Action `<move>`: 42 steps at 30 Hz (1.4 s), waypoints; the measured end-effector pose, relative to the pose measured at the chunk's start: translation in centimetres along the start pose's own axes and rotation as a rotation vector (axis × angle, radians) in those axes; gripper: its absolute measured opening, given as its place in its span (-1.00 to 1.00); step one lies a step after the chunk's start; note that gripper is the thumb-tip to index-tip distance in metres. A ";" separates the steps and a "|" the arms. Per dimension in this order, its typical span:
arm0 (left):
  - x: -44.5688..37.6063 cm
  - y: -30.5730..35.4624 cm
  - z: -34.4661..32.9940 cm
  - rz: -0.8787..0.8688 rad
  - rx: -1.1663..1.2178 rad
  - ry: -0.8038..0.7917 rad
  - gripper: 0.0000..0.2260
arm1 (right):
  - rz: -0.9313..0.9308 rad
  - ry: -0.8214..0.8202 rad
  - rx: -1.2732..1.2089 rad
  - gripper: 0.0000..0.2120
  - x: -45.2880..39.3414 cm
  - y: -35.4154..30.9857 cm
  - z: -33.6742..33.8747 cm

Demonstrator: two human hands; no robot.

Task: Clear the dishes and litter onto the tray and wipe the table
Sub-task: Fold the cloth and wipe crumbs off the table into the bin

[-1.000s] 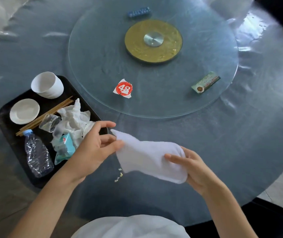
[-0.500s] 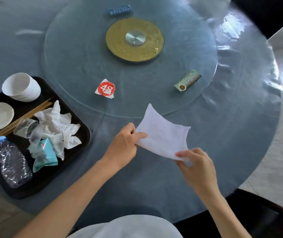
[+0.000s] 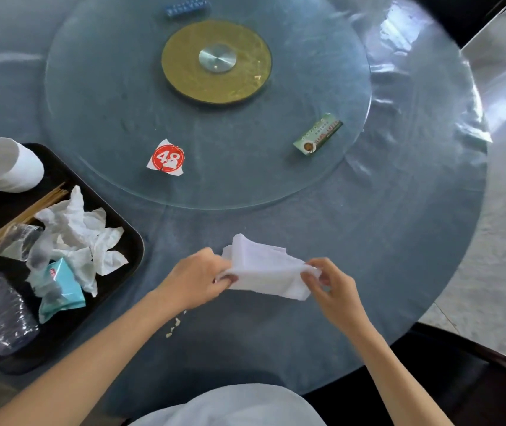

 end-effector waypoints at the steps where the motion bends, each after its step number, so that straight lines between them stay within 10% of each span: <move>1: -1.1 -0.2 0.4 0.057 -0.008 0.045 -0.70 | -0.048 0.029 -0.039 -0.87 -1.4 0.3 -0.2; 6: -6.4 0.5 0.1 0.238 -0.086 0.151 -0.64 | -0.155 0.095 0.305 -0.51 -5.6 1.5 -2.4; 9: -6.8 2.5 -1.3 0.046 -0.145 0.264 -0.62 | 0.187 0.110 0.578 -0.47 -5.5 1.2 -4.9; 15: -6.6 -1.3 -5.8 0.135 -0.202 -0.105 -0.37 | 0.280 -0.230 0.796 -0.47 -5.2 6.0 -8.7; 19: -7.6 -0.1 -5.4 0.161 -0.214 -0.014 -0.33 | 0.316 -0.173 0.845 -0.44 -5.7 5.3 -9.0; 25: -9.8 -0.8 -2.2 0.260 0.307 -0.068 -0.80 | 0.444 -0.292 0.835 -0.01 -8.6 1.7 -9.3; 30: -9.7 -0.6 2.5 0.065 0.424 -0.037 -0.88 | 0.588 -0.165 0.631 -0.34 -11.3 -0.2 -8.4; 42: -17.3 -8.0 17.7 0.179 0.565 0.708 -0.68 | 0.796 -0.030 0.658 -0.54 -31.3 -17.3 -1.1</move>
Point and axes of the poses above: each hand's wrist, its own x-axis away from the middle knuckle, its own z-axis out of the back of the hand, y = z × x, the point moved 2 cm from there along -x, towards the middle knuckle, and after that the axes turned 6 degrees about -y, right-handed, at the moved point
